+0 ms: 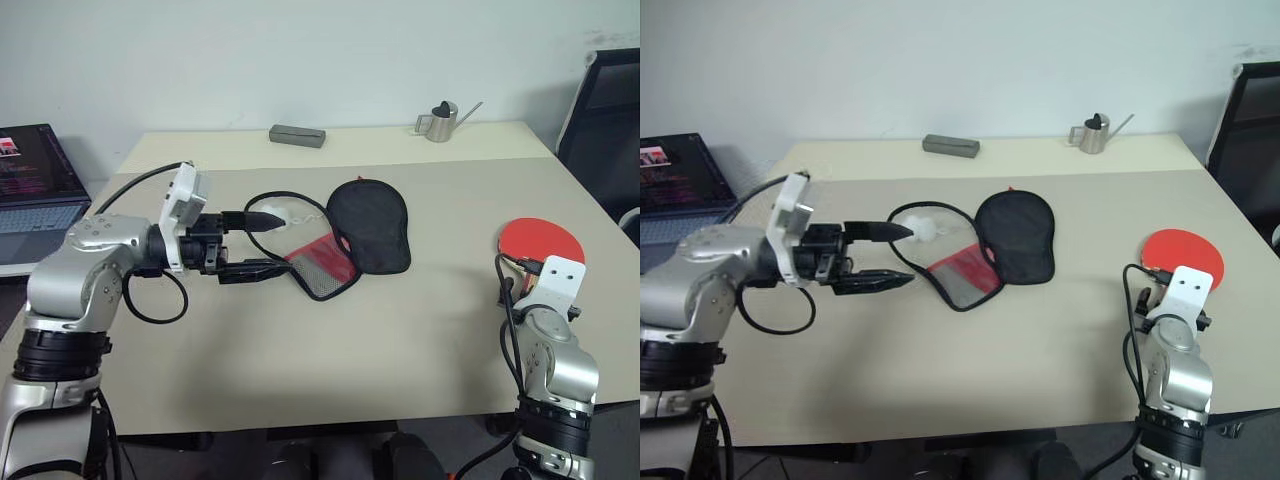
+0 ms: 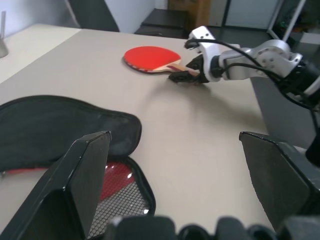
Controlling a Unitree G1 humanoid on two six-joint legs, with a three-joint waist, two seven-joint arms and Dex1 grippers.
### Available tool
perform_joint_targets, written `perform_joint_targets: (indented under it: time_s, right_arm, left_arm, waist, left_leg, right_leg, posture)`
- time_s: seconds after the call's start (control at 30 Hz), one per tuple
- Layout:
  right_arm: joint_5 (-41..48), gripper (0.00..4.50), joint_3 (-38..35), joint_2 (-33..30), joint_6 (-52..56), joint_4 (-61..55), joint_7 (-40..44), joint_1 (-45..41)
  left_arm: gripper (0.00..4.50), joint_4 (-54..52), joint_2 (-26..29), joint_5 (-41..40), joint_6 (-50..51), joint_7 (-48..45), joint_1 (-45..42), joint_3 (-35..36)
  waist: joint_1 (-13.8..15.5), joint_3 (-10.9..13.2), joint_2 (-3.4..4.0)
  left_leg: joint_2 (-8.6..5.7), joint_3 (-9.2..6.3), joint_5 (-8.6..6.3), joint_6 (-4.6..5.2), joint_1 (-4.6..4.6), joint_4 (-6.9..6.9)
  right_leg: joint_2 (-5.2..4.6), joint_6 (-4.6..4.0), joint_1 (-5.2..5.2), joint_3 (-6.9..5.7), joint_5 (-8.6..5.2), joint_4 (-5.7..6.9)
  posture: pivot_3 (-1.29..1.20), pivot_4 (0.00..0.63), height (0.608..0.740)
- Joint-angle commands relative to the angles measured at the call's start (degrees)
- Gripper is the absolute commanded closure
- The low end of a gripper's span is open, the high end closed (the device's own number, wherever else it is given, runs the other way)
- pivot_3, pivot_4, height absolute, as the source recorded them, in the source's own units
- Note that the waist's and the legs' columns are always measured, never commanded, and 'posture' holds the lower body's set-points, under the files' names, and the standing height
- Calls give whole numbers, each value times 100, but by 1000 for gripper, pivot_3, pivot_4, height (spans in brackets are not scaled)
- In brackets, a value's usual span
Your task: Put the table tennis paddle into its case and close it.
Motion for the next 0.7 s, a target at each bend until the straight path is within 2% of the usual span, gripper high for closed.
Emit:
perform_joint_targets:
  time_s: [0.03,0.17,0.27,0.53,0.7]
  right_arm:
    - [-25,28,-148,-133,-162,171,-101,-94]
    - [-37,28,-130,-148,-260,300,-164,-97]
    - [-41,615,-122,-151,-244,326,-216,-75]
    - [-13,3254,-80,-155,-223,382,-296,-133]
    - [-7,3241,-83,-174,-262,421,-324,-166]
  left_arm:
    - [0,-137,134,-154,76,-166,-353,92]
    - [0,-125,109,-58,12,-252,-451,9]
    - [0,-146,65,-21,-28,-249,-438,-22]
    - [0,-208,34,31,-95,-259,-350,-50]
    - [0,-222,54,20,-88,-213,-271,-19]
  waist:
    - [0,-1,-1]
    - [-1,-1,-1]
    - [2,-1,-2]
    - [37,-2,-4]
    - [37,-2,-4]
  left_leg:
    - [0,1,2,0,0,0]
    - [4,9,6,4,1,-1]
    - [17,11,6,3,0,-1]
    - [58,40,6,2,-6,-3]
    - [61,45,6,2,-6,-3]
  right_leg:
    - [0,1,1,0,5,-3]
    - [7,1,1,8,17,-13]
    - [18,-3,2,8,23,-21]
    - [44,-14,2,8,31,-44]
    - [47,-15,2,10,34,-45]
  posture:
    - [0,150,740]
    - [0,150,740]
    - [0,150,740]
    - [0,150,740]
    - [0,150,740]
